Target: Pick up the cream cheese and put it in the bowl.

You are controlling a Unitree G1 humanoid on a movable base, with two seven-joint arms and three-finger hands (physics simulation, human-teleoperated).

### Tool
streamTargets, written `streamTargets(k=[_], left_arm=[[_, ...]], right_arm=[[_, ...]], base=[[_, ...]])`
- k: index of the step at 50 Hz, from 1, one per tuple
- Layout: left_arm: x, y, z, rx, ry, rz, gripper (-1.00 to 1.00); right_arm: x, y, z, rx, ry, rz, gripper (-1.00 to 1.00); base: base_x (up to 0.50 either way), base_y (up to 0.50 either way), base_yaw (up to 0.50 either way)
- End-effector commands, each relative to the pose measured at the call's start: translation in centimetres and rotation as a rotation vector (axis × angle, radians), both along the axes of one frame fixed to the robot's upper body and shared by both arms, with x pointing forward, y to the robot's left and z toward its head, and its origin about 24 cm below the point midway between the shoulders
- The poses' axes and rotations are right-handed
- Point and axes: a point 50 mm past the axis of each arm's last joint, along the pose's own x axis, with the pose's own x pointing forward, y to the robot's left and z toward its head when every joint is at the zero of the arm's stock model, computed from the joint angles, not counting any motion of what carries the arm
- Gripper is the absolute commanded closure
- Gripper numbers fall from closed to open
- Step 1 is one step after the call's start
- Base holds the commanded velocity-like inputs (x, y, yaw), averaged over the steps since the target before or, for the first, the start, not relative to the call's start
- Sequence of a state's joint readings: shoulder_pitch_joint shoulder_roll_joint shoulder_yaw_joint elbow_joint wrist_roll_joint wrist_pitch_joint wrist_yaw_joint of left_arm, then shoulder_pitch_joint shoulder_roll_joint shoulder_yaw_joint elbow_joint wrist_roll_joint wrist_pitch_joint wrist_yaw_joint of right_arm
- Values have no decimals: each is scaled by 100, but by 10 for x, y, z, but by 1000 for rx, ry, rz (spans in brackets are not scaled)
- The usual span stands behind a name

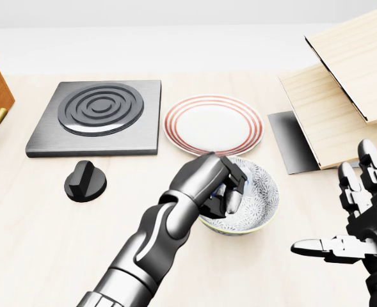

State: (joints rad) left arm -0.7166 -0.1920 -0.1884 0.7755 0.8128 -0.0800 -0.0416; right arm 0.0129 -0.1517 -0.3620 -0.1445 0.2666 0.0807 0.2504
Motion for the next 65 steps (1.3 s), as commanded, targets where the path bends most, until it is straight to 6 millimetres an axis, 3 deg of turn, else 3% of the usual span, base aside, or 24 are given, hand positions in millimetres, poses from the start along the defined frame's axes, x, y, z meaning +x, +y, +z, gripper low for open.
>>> streamTargets(k=[1, 10, 11, 12, 14, 15, 25, 29, 34, 40, 44, 49, 52, 56, 58, 65], left_arm=[[3, -1, 3, 86, -65, 21, 100], [6, 1, 8, 75, -78, 37, 96], [8, 1, 10, 69, -82, 43, 65], [8, 1, 11, 66, -88, 47, 8], [9, 1, 12, 64, -92, 52, -51], [9, 1, 11, 65, -92, 53, -100], [14, 2, 21, 40, -118, 84, -100], [16, 2, 36, 5, -133, 97, -100], [17, 2, 69, -67, -155, 104, -100], [-8, -5, 135, -203, -302, -49, -100], [-35, -4, 163, -259, -394, -145, -100], [-56, 4, 172, -306, -447, -189, -100], [-68, 15, 166, -353, -449, -188, -100], [-78, 36, 139, -462, -374, -136, -100], [-85, 52, 107, -536, -271, -67, -100], [-99, 82, 39, -608, -35, 96, -100]], right_arm=[[0, 0, -1, 0, 1, 2, -100], [-1, 2, -2, -2, 1, 9, -100], [-1, 2, -2, -2, 1, 9, -100], [-1, 2, -2, -3, 1, 11, -100], [-1, 3, -2, -5, 0, 13, -100], [-1, 3, -2, -5, 0, 14, -100], [-1, 6, -4, -10, 1, 24, -100], [-1, 6, -5, -11, 3, 29, -100], [0, 7, -7, -15, 4, 32, -100], [0, 9, -7, -20, 3, 36, -100], [-1, 8, -4, -23, -3, 34, -100], [-3, 8, -1, -23, -9, 31, -100], [-5, 8, 2, -21, -17, 29, -100], [-8, 11, 8, -25, -37, 29, -100], [-11, 13, 15, -30, -64, 23, -100], [-16, 16, 30, -55, -128, -1, -100]], base=[[0, 0, 0], [0, 0, 0], [0, 0, 0], [0, 0, 0], [0, 0, 0], [0, 0, 0], [0, 0, 0], [0, 0, 0], [0, 0, 0], [0, 0, 0], [0, 0, 0], [0, 0, 0], [0, 0, 0], [0, 0, 0], [0, 0, 0], [0, 0, 0]])
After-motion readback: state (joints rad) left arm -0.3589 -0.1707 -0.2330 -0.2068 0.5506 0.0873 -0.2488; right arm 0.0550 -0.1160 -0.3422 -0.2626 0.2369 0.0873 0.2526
